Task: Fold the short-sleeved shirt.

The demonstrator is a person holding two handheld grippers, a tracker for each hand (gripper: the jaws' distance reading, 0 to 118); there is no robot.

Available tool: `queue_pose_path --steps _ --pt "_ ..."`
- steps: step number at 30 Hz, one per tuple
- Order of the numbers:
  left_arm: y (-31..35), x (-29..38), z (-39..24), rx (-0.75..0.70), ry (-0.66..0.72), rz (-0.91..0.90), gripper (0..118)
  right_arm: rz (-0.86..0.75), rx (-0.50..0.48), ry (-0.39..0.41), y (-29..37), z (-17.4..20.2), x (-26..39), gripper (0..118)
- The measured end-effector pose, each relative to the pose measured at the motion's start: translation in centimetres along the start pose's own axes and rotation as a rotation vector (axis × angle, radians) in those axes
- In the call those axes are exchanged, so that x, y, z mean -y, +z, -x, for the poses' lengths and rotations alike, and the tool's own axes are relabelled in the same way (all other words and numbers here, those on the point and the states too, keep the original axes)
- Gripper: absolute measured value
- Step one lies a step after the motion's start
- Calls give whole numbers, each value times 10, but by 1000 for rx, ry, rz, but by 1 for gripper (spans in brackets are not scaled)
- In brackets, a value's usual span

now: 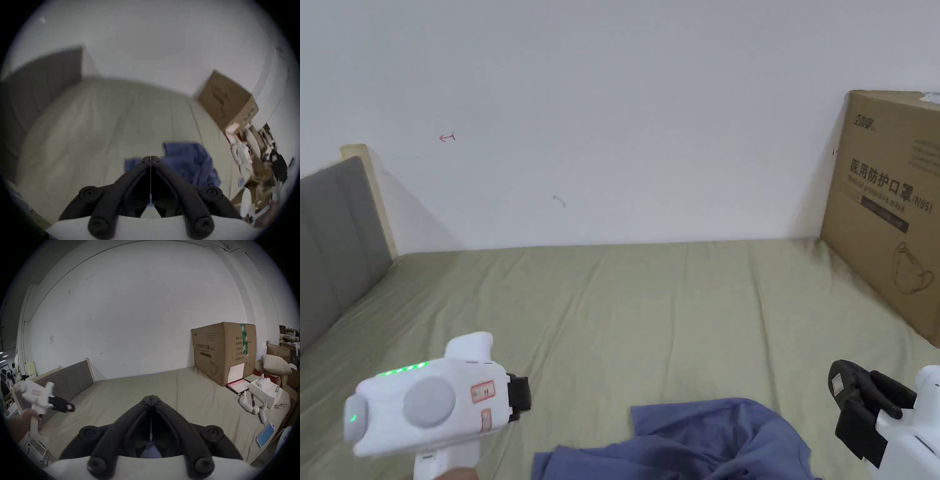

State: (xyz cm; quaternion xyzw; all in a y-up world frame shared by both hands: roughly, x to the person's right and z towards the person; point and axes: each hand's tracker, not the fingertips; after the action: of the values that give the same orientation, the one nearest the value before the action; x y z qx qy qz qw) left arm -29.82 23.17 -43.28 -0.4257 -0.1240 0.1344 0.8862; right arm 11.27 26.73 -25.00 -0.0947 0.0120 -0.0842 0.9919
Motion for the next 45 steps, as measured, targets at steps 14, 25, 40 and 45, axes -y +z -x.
queue_pose_path --steps 14,25,40,45 --pt "-215 42 31 -245 -99 361 118 168 38 -32 -63 -33 39 0" --pt "-108 39 17 -33 -44 65 6 564 -6 -129 -223 -82 49 8" --pt "-37 45 19 -25 -153 -18 6 907 21 384 -300 -64 99 1" --pt "-2 39 23 14 -55 -88 6 706 -48 163 -229 -72 16 1"
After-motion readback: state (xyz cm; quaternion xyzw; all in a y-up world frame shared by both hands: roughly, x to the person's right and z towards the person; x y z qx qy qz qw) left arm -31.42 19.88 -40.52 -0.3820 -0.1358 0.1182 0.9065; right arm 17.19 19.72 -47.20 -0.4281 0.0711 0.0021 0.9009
